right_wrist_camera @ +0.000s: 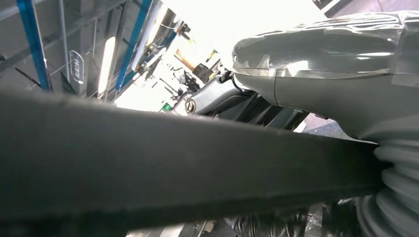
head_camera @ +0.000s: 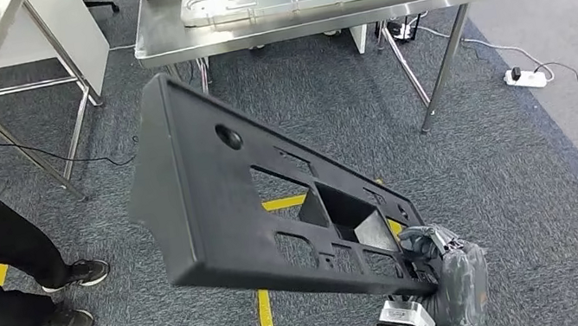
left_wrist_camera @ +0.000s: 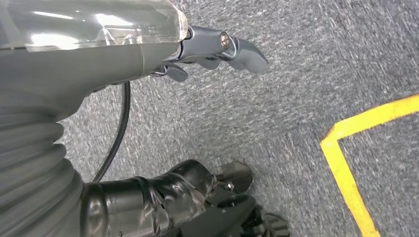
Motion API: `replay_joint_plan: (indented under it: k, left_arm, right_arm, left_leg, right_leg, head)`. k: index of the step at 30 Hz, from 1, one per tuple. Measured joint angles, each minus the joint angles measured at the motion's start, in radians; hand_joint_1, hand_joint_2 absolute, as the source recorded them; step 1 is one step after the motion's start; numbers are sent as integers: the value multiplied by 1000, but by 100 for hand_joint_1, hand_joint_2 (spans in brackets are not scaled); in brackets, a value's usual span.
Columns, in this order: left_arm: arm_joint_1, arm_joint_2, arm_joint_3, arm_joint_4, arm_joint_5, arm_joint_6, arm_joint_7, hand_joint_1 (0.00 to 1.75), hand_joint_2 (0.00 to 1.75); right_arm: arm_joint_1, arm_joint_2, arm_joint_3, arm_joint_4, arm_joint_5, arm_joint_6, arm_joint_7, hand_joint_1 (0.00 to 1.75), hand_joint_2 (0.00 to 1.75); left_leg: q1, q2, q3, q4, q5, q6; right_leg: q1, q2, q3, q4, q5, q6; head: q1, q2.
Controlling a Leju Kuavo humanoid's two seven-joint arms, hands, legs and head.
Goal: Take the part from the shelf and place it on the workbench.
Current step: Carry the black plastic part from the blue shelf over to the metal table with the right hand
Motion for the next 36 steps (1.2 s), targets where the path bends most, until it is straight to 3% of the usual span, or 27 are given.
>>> replay_joint_plan:
  k: [2, 4, 5, 6, 8, 10, 13, 16, 17, 19, 20, 21, 22, 24, 25, 27, 31, 33, 34, 35, 36]
  left_arm:
    - [-1, 0, 0, 0, 0, 0, 0, 0, 175]
    - [1, 0, 0, 0, 0, 0, 0, 0, 175]
    - [3, 0, 0, 0, 0, 0, 0, 0, 175]
    - [5, 0, 0, 0, 0, 0, 0, 0, 175]
    - [6, 0, 0, 0, 0, 0, 0, 0, 175]
    - [6, 2, 0, 0, 0, 0, 0, 0, 175]
    - [4, 5, 0, 0, 0, -1, 0, 0, 175]
    - [6, 5, 0, 0, 0, -1, -1, 0, 175]
    - [5, 5, 0, 0, 0, -1, -1, 0, 175]
    - [4, 3, 0, 0, 0, -1, -1, 0, 175]
    - [4, 3, 0, 0, 0, -1, 0, 0, 175]
    - [5, 2, 0, 0, 0, -1, 0, 0, 175]
    - [7, 2, 0, 0, 0, -1, 0, 0, 175]
    - [8, 2, 0, 0, 0, -2, 0, 0, 175]
    - [7, 2, 0, 0, 0, -2, 0, 0, 175]
    - [5, 3, 0, 0, 0, -2, 0, 0, 175]
    - [1, 3, 0, 0, -1, -3, 0, 0, 175]
    - [0, 3, 0, 0, -1, -3, 0, 0, 175]
    - [0, 3, 0, 0, -1, -3, 0, 0, 175]
    - [1, 3, 0, 0, -1, -3, 0, 0, 175]
    - [3, 3, 0, 0, -1, -3, 0, 0, 175]
  right_arm:
    - [-1, 0, 0, 0, 0, 0, 0, 171, 175]
    - [-2, 0, -1, 0, 0, 0, 0, 171, 175]
    - [-1, 0, -1, 0, 0, 0, 0, 171, 175]
    - [-1, 0, -1, 0, 0, 0, 0, 171, 175]
    - [-1, 0, -1, 0, 0, 0, 0, 171, 175]
    - [-2, 1, -1, 0, 0, 0, 0, 171, 175]
    - [-2, 1, -1, 0, 0, 0, 0, 171, 175]
    - [-3, 1, -2, -1, 0, 0, 0, 171, 175]
    - [-3, 1, -2, -1, 0, 0, -1, 171, 175]
    - [-3, 1, -2, 0, 0, 0, -1, 171, 175]
    - [-2, 1, -2, 0, 0, 0, -1, 171, 175]
    - [-1, 1, -2, 0, 0, 0, -1, 171, 175]
    - [0, 0, -2, 1, 0, 0, -1, 171, 175]
    - [0, 0, -2, 1, 0, 0, -1, 171, 175]
    - [-1, 0, -2, 1, 0, 0, -1, 171, 175]
    - [-1, 0, -2, 1, 0, 0, -1, 171, 175]
    - [0, 0, -3, 0, 0, 0, -1, 171, 175]
    - [0, 0, -3, 0, 0, 0, -1, 171, 175]
    - [0, 0, -3, 0, 0, 0, -1, 171, 175]
    - [0, 0, -3, 0, 0, 0, -1, 171, 175]
    - [0, 0, -3, 0, 0, 0, -1, 171, 175]
  left_leg:
    - [2, -1, -46, 94, -42, -7]
    - [2, -1, -131, 234, -87, -10]
    - [2, -1, -165, 277, -87, -10]
    - [2, -1, -183, 285, -66, -8]
    - [-2, -2, -164, 186, 26, 4]
    - [-9, -2, -120, 69, 87, 23]
    - [-18, -3, -96, 16, 86, 35]
    - [-7, -3, -73, -12, 87, 41]
    - [-3, -3, -64, -19, 85, 43]
    - [-2, -2, -51, -22, 74, 46]
    - [-2, -2, -44, -21, 67, 45]
    - [0, -2, -35, -21, 60, 43]
    - [2, -3, -23, -20, 51, 40]
    - [8, -6, 4, -17, 28, 29]
    - [9, -7, 12, -13, 16, 21]
    - [6, -9, 16, -11, 2, 7]
    - [10, -7, 17, 5, -19, -10]
    - [10, -7, -36, 110, -64, -14]
    - [10, -7, -84, 189, -90, -15]
    - [10, -7, -132, 259, -106, -13]
    - [9, -7, -168, 300, -102, -10]
  right_leg:
    - [-2, -2, 14, -5, -8, -13]
    - [1, -2, 26, -6, -19, -21]
    - [3, -1, 34, -6, -25, -22]
    - [5, 2, 43, -6, -32, -22]
    - [9, 6, 67, -6, -48, -21]
    - [10, 7, 82, -7, -62, -16]
    - [7, 8, 86, -15, -72, -1]
    - [9, 3, 85, 9, -93, 13]
    - [9, 2, 63, 55, -115, 17]
    - [5, 2, -20, 194, -166, 24]
    - [1, 2, -60, 248, -174, 28]
    - [-2, 2, -87, 273, -164, 32]
    - [-6, 1, -92, 254, -128, 35]
    - [-14, -2, -52, 131, -35, 45]
    - [-14, -4, -28, 70, -5, 46]
    - [-11, -4, -9, 26, -1, 37]
    - [-8, 0, -1, 20, -14, 3]
    - [-7, -2, 12, 15, -22, -10]
    - [-4, -2, 18, 14, -27, -14]
    - [-1, -1, 25, 13, -33, -17]
    - [2, 0, 32, 13, -39, -19]
  head:
    - [-1, 0]
    - [-1, 0]
    - [-1, 0]
    - [-1, 0]
    - [-1, 0]
    - [-1, 0]
    - [-2, 0]
    - [-1, 0]
    - [-1, 0]
    - [-1, 0]
    - [-1, 0]
    - [-1, 0]
    - [-1, 0]
    - [-1, 0]
    - [1, 0]
    - [2, 0]
    - [1, 0]
    - [0, 0]
    - [0, 0]
    - [0, 0]
    - [-1, 0]
